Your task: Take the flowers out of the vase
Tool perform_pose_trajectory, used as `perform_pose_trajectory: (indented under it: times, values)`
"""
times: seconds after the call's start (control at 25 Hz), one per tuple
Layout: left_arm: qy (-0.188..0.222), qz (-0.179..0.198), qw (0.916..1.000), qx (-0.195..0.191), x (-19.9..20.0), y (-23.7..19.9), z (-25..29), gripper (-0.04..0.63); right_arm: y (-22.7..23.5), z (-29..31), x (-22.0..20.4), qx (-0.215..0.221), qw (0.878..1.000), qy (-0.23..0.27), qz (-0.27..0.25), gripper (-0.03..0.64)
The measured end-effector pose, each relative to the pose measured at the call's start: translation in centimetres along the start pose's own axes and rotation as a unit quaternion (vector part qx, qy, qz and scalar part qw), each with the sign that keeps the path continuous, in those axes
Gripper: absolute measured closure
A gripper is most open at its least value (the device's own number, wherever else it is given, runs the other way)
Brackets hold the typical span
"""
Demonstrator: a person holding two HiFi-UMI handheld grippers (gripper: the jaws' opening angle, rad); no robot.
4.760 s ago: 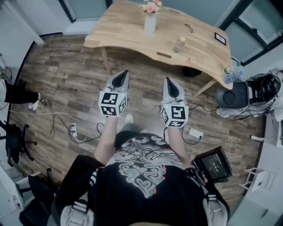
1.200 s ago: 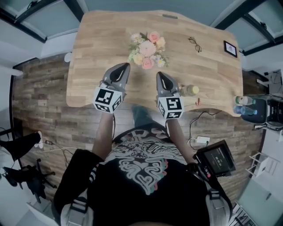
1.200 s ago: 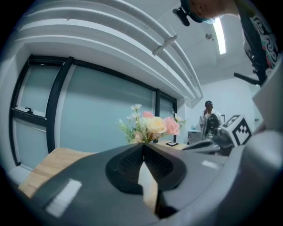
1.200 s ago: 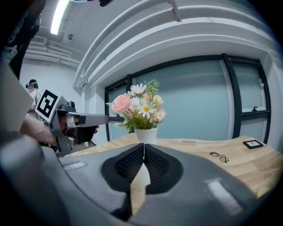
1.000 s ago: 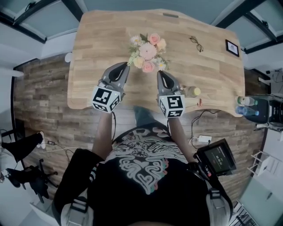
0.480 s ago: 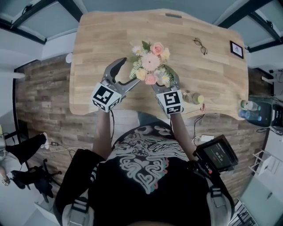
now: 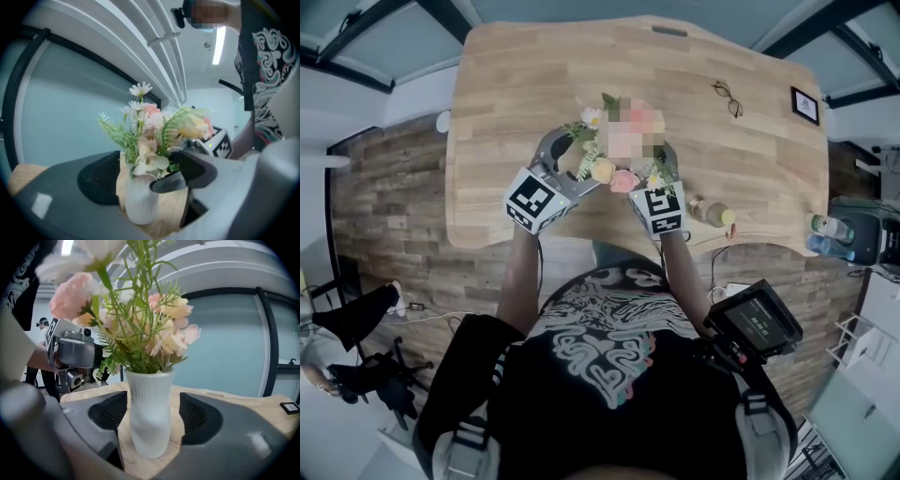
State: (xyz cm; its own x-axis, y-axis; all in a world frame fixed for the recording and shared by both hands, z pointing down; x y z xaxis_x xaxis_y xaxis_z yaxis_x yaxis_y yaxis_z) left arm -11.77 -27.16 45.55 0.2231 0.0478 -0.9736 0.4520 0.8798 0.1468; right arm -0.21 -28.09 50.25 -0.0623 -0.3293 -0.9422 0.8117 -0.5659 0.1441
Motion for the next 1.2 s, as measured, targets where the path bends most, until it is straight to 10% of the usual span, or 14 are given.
perform_pose_trajectory:
  times: [0.8, 1.0, 1.2]
  values:
    - [0.031, -0.001, 0.999, -0.032, 0.8, -0.4, 2.3, 0.24, -0.8, 1.5, 0.1, 0.013, 0.999, 0.003, -0.042, 0.322]
    - [0.012, 0.029, 0.9994, -0.015, 0.8, -0.6, 2.1, 0.432, -0.8, 1.6, 0.1, 0.015, 0.999, 0.001, -0.04, 0.324]
    - [0.009, 0.015, 0.9998, 0.011, 1.1, -0.5, 2.1, 0.489, -0.8, 1.5, 0.1, 0.015, 0.999, 0.003, -0.04, 0.325]
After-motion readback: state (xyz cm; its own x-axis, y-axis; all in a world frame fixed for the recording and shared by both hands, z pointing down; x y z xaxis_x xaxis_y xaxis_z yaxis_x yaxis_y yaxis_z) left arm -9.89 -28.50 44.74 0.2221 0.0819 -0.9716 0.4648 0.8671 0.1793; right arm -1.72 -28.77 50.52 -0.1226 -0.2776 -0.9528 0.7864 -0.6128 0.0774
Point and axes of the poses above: the fingertips, and each gripper's own axes: z forward along the fingers, y to its right, x out of its top, the point moved 6 cm from there along -z, backward along the fingers, and after that the axes turned 10 degrees about z, right-handed, at the moved point
